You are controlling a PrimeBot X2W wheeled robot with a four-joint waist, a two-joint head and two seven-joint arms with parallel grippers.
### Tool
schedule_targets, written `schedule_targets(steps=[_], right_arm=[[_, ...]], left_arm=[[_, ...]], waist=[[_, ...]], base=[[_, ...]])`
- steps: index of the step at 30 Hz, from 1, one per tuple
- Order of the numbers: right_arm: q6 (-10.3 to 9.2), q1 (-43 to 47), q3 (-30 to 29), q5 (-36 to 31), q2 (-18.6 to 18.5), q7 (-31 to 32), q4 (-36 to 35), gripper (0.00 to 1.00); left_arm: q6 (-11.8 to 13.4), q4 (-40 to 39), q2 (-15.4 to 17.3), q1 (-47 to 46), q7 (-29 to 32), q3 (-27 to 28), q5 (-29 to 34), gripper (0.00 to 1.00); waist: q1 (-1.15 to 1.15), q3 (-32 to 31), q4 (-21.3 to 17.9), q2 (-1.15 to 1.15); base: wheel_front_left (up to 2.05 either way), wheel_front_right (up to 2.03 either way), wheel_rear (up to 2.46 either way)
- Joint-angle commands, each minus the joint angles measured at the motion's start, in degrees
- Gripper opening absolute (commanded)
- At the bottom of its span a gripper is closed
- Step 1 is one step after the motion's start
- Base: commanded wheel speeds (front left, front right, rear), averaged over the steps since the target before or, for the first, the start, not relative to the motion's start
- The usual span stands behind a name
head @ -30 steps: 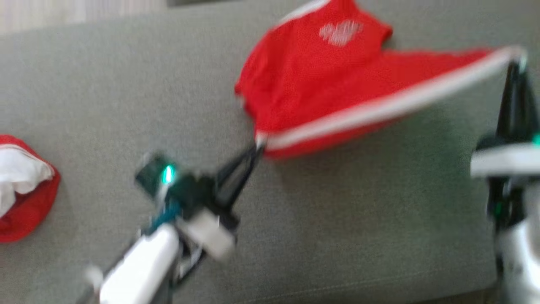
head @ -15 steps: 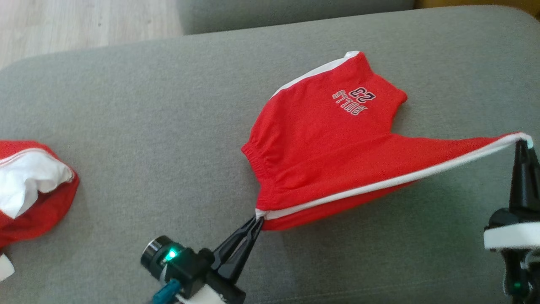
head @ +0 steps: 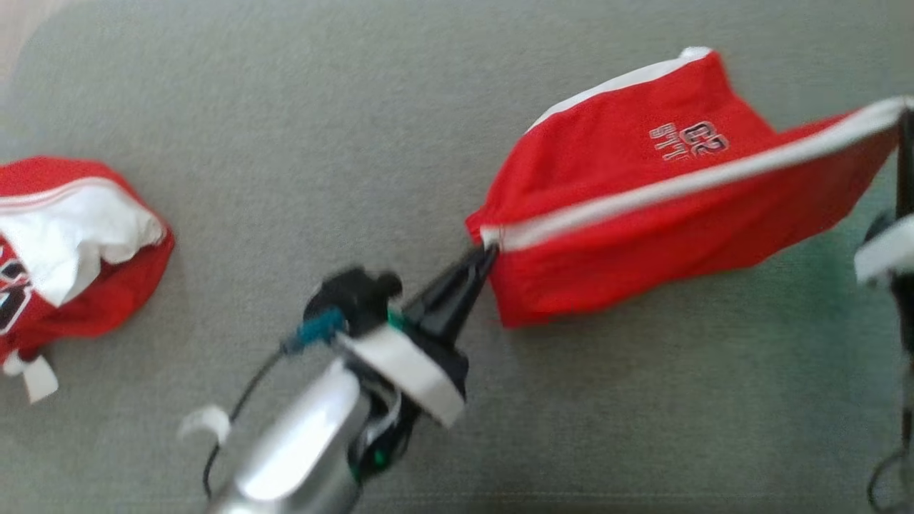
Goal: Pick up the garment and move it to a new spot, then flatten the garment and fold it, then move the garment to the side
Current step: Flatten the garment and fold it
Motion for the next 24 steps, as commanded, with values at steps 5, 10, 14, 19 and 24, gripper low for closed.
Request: schedule_targets(steps=[5, 10, 14, 19, 24], right_arm=[[0.39, -11.28, 5.79, -1.57, -3.24, 4.2, 6.92, 0.0], [0.39, -16.77, 9.39, -1.57, -4.37, 5.93, 12.79, 0.0], [0.39, -21.5, 11.74, -3.1, -5.27, 5.96, 18.36, 0.0], [0.39, -26.09, 13.51, -4.85, -4.75, 5.02, 24.24, 0.0], [0.39, -27.92, 13.81, -6.19, -3.9, 2.87, 29.29, 0.15]], left_arm=[[-0.35, 4.63, 0.43, -9.2, -0.44, 2.32, -2.48, 0.0], [-0.35, 7.29, -0.32, -11.43, -0.61, 2.57, -3.3, 0.0], [-0.36, 9.56, -0.93, -13.37, -0.72, 1.71, -3.68, 0.0], [-0.3, 11.47, -1.52, -14.89, -0.79, 2.73, -2.67, 0.0], [-0.32, 12.0, -2.09, -13.91, -0.81, 4.33, -0.85, 0.0]], waist=[[0.0, 3.92, 3.24, 0.0], [0.0, 5.05, 3.94, 0.0], [0.0, 5.67, 4.7, 0.0], [0.0, 5.76, 5.27, 0.0], [0.0, 4.9, 5.78, 0.0]], base=[[0.0, 0.0, 0.0], [0.0, 0.0, 0.0], [0.0, 0.0, 0.0], [0.0, 0.0, 0.0], [0.0, 0.0, 0.0]])
